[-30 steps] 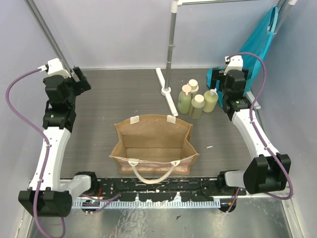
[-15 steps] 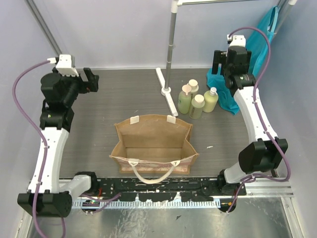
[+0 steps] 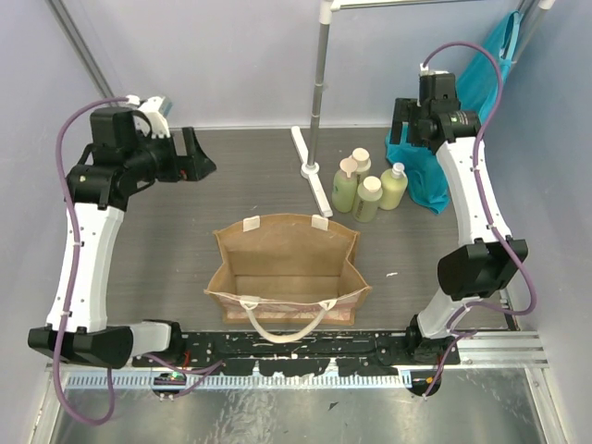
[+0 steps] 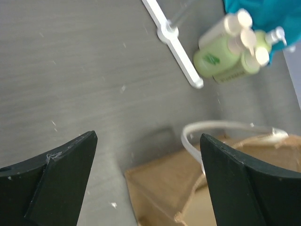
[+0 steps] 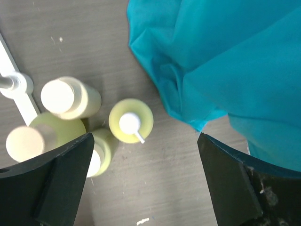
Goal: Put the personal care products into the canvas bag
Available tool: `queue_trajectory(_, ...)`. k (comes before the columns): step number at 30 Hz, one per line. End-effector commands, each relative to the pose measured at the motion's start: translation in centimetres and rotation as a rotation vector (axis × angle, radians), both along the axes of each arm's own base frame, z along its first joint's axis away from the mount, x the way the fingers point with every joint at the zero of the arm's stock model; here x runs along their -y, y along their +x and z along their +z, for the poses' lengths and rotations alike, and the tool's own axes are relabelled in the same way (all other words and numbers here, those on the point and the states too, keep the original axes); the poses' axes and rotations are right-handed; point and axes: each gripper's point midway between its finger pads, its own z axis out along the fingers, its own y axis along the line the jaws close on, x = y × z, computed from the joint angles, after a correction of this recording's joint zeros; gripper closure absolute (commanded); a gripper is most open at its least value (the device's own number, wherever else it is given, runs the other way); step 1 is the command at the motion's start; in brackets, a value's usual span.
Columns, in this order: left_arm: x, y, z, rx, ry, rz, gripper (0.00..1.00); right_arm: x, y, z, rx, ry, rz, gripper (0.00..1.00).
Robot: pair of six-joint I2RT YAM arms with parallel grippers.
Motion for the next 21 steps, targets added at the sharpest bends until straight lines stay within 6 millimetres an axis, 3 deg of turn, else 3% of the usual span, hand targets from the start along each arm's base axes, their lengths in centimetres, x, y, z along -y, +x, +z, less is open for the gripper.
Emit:
queue_trajectory(1,1.5,-4.8,-3.6,-0.273,0.01,-0.039,0.02,-0.8,-1.4,-1.0,-0.081,0.037,0.004,0.01)
queue_trajectory(5,2.8,-7.8,-5.2,-0.411,0.003,-0.064,0.02,-0.6,-1.3,-2.1,-0.121,0.026,-0.011,0.0)
queue_trajectory(10,1.9,-11.8,-8.8,-0.608,0.088,-0.017,0.02,-0.7,-1.3,-3.7,-0.17,0.03,-0.02,0.0)
queue_trajectory(16,2.8,-14.9,-8.5,-0.638,0.049,-0.036,0.02,-0.4,-1.7,-5.0,-0.21,0.007,-0.028,0.0)
queue_trajectory(21,3.6,-16.6,-9.7,-0.702,0.071,-0.074,0.02,-0.1,-1.6,-6.5,-0.246,-0.013,-0.031,0.0)
